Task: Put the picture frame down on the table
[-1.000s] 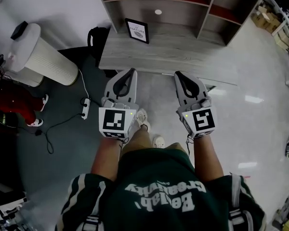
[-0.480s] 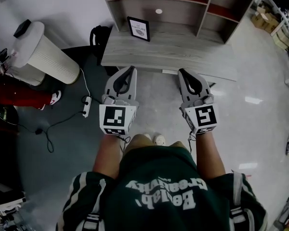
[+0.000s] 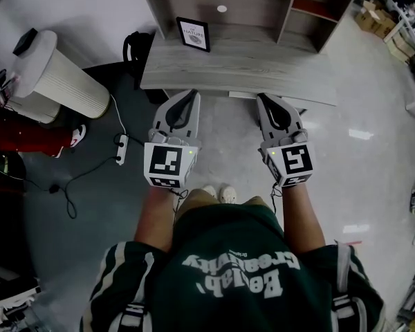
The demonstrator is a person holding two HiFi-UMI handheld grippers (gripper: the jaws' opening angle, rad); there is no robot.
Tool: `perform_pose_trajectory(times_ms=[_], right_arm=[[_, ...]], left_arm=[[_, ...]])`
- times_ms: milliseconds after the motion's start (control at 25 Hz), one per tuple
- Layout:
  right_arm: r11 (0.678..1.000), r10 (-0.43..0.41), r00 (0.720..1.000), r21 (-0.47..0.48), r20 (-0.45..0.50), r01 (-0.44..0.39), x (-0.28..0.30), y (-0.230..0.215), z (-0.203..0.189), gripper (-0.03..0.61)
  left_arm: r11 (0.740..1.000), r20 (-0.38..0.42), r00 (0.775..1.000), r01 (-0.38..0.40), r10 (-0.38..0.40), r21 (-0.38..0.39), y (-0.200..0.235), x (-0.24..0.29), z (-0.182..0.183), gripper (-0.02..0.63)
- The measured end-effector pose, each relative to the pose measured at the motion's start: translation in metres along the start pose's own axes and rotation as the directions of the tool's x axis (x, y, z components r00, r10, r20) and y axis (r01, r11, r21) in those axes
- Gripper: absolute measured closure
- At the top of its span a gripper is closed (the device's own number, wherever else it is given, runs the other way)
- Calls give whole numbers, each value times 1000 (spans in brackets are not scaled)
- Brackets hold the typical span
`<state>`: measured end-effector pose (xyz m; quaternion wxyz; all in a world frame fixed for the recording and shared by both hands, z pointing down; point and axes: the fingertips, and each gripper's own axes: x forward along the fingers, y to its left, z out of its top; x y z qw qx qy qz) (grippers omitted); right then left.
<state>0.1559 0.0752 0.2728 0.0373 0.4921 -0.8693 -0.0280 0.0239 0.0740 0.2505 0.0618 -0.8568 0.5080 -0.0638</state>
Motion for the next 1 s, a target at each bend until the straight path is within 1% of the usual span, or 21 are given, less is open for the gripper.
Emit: perform_pose_trajectory(times_ms=[160,360,520,600,720,1000], right_arm=[[1000,-8,1000,-19,4,8,-2,3,3,545],[1000,-7,1000,-6,-7,7,-10,5,-2,545],[1000,-6,1000,-1,-1,6,-16,7,1,545],[1000,2,1000,-3,12,-2,-18,10,4,545],[1000,7,1000,-5,5,-7,-21,11,0,545],[1000,11,1000,-3,11,-11,-24,13,5,545]], left_arm=[[1000,4,1000,12,-12,7,-6,-1,-1,595],[1000,-1,1000,-3,3,13,-7,-6,-2,595],[1000,-2,1000,6,-6,23,-11,-10,-2,595],[1000,-4,1000,-3,3,11,-11,-12,-2,595],[1000,-6,1000,-7,7,-17,-13,-14,-3,595],[1000,-10,1000,-28,28,-8,-10,-20,-4,595]])
